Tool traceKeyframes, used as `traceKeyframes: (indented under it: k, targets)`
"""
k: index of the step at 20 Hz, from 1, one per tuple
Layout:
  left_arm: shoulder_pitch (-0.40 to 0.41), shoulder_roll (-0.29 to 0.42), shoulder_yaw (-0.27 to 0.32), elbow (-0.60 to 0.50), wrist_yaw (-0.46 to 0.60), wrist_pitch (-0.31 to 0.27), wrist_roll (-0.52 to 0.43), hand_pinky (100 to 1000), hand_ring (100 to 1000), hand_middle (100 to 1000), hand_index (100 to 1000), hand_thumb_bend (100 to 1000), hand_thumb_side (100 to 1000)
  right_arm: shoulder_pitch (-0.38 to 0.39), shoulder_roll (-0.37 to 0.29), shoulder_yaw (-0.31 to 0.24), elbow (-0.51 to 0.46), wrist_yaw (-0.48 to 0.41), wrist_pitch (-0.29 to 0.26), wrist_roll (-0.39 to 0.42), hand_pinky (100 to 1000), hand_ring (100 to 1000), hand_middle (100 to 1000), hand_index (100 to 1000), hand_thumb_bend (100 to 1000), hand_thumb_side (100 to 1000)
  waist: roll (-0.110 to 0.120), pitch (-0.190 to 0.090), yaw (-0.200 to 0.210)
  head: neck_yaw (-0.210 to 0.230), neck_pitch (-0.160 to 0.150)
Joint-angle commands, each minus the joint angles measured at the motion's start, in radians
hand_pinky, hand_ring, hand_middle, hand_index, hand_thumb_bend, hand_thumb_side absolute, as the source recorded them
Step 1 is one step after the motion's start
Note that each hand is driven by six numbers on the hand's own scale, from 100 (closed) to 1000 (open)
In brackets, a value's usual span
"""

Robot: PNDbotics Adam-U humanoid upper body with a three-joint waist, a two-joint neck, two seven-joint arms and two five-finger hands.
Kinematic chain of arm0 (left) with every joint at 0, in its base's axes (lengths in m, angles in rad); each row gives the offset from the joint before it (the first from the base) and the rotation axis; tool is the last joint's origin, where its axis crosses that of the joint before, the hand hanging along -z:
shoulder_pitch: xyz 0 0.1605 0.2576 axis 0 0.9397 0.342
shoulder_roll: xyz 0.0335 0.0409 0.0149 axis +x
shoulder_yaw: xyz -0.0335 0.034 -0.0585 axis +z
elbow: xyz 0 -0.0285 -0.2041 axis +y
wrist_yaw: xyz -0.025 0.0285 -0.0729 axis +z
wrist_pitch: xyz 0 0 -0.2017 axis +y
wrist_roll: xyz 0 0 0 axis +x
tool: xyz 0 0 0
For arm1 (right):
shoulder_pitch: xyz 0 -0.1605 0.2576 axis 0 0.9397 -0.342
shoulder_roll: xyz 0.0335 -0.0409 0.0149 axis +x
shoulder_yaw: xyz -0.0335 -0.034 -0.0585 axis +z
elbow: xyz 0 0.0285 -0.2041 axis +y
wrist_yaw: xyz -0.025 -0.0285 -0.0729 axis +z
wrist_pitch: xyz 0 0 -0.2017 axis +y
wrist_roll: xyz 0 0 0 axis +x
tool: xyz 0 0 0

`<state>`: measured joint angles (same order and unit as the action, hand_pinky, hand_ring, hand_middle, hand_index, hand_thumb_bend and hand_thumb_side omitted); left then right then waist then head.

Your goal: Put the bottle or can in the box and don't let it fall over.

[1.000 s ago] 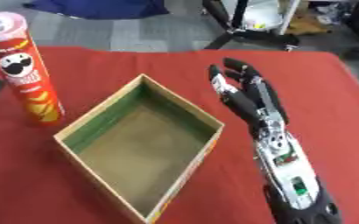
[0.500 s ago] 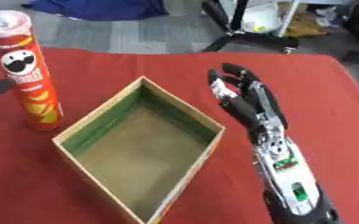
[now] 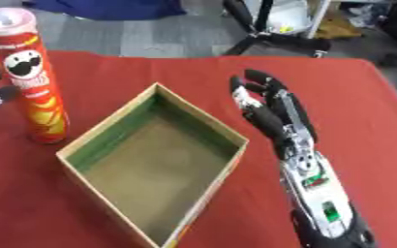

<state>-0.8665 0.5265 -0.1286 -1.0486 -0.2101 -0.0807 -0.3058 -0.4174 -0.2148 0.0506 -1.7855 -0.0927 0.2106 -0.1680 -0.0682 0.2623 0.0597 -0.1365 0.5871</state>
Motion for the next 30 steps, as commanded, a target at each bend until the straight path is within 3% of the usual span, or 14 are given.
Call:
traceKeyframes:
  k: [1, 5, 18, 30]
  targets:
    - [-0.021, 0.029, 0.011, -0.005, -0.017, 0.009, 0.011, 961, 1000, 964, 975, 569, 699, -0.012, -0.009, -0.001, -0.019, -0.005, -0.002, 0.003, 808, 918, 853, 826, 258, 436, 0.008, -0.015, 0.0, -0.007, 0.0]
    - [-0.022, 0.032, 0.011, -0.006, -0.023, 0.01, 0.017, 964, 1000, 967, 976, 563, 710, -0.011, -0.008, -0.001, -0.018, -0.005, -0.002, 0.004, 808, 918, 853, 825, 256, 436, 0.008, -0.016, 0.001, -0.009, -0.001]
    - [-0.001, 0.061, 0.004, -0.085, 0.051, -0.012, -0.12, 977, 1000, 979, 978, 562, 729, 0.0, -0.004, -0.008, -0.01, -0.006, 0.0, -0.002, 809, 916, 852, 824, 249, 439, 0.013, -0.025, 0.006, -0.019, 0.002]
    - [-0.013, 0.043, -0.008, -0.097, 0.06, -0.008, -0.159, 982, 1000, 985, 979, 563, 738, 0.002, 0.003, -0.008, -0.008, -0.011, 0.002, -0.003, 810, 914, 853, 824, 241, 442, 0.012, -0.029, 0.001, -0.019, -0.003]
